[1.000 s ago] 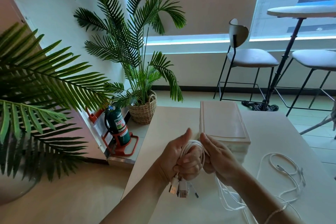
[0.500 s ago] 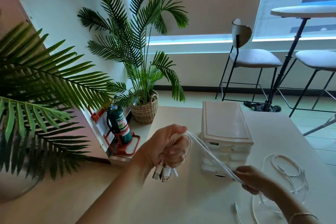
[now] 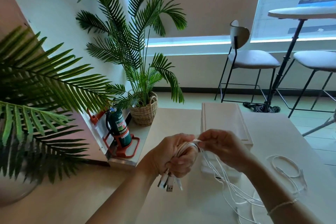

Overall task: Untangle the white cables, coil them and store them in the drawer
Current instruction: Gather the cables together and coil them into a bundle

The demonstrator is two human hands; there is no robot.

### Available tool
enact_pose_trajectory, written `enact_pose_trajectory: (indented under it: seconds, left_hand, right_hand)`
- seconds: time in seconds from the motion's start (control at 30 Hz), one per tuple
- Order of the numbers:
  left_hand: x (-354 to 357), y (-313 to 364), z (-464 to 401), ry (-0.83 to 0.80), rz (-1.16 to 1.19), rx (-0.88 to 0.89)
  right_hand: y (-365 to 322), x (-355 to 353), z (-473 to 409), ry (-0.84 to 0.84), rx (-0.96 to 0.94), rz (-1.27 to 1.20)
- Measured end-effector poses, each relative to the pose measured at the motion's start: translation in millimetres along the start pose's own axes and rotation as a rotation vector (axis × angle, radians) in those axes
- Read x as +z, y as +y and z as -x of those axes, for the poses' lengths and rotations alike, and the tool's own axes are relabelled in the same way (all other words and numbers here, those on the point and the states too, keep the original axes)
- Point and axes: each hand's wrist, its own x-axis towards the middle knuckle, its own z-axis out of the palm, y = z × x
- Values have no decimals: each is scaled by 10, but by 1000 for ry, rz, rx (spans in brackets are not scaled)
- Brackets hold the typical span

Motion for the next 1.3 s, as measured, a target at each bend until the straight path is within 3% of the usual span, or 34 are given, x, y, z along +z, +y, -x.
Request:
enact_pose_trajectory:
  seconds: [0.2,0.5,0.67,0.77,0.83,0.9,1.03,1.13,1.3]
  left_hand:
    - [6,-60,-27,1,-5,-13]
    - [39,-57,-70,28,-82,6]
    - [62,-26,-46,282,-199,56]
    - [108,-51,-45,363,-269,31]
    - [122,-32,-44,328,-252,57]
    - [143,-16,-31,244,-219,131]
    - [169,-61,-36,113,-186,307]
    - [192,34,-48,-97,-41,529]
    - [57,179,-6,-77,82,700]
  right_hand:
    - [20,-32,-3,-68,107,35]
    - [26,-90,-1,-133,241,-154]
    - [-103,57,-30,-139,249,-241]
    - [-137,130,-90,-129,305,-55]
    - [-103,190,-127,-16,288,120]
    - [-83,232,-138,96,282,139]
    - [-79,319,-101,112,383,-123]
    - [60,426,33,206,448,-155]
    - [227,558,255,222,373,-107]
